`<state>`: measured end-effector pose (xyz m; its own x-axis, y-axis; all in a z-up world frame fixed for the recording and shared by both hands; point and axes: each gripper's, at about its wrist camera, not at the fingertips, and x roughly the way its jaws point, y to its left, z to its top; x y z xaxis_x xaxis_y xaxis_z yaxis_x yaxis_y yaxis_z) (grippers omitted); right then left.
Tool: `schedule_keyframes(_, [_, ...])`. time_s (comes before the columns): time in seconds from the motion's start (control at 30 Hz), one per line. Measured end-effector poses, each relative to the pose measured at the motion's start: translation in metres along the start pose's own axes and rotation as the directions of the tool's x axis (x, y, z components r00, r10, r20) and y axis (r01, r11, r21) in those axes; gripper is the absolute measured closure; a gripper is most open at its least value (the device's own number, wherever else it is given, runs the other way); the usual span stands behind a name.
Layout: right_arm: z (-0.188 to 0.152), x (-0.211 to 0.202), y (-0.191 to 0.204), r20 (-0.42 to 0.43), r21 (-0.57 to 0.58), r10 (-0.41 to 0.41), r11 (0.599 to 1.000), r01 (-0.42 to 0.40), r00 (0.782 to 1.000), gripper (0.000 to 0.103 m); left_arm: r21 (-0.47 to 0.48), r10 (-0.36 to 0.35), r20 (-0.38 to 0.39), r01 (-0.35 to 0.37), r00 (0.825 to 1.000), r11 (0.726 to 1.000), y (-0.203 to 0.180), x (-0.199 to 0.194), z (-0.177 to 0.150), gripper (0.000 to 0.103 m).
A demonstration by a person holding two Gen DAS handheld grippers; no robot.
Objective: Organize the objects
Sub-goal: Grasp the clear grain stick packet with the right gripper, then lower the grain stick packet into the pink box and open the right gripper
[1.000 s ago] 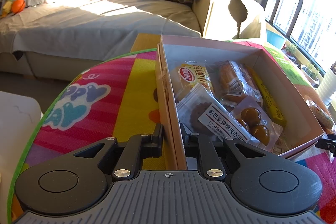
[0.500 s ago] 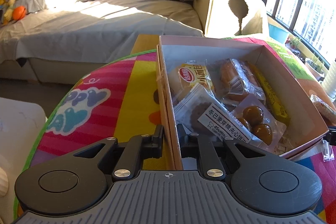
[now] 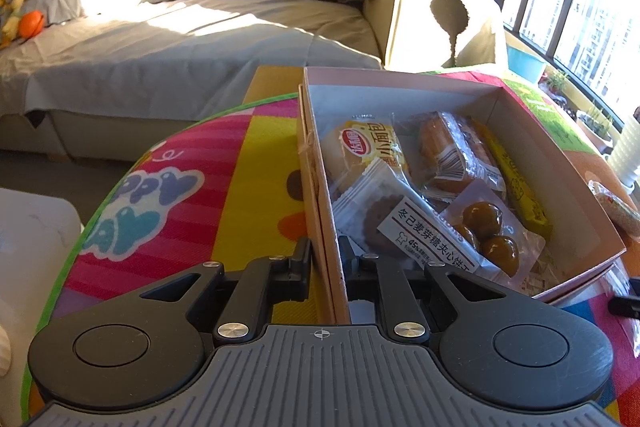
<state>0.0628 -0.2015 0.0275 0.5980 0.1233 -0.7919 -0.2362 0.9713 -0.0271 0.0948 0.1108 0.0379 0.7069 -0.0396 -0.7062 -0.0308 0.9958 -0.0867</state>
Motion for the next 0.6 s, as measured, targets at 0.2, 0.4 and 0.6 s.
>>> schedule_keyframes(0.2, [-0.006,-0.067,0.021,0.034,-0.066,0.033,0.997,-0.031,0.999,0.068,-0.013,-0.012,0.004,0.012,1.0,1.0,0.003,0.001,-0.001,0.087])
schedule_keyframes(0.4, [0.031,-0.13,0.046,0.224,-0.143,0.096,0.988,-0.065,0.97,0.068,-0.027,-0.02,0.007,0.02,1.0,0.999,0.004,0.0,-0.002,0.087])
schedule_keyframes(0.6, [0.072,-0.128,0.066,0.315,-0.156,0.15,0.982,-0.105,0.937,0.067,-0.032,-0.026,0.009,0.026,1.0,0.999,0.005,-0.001,-0.003,0.087])
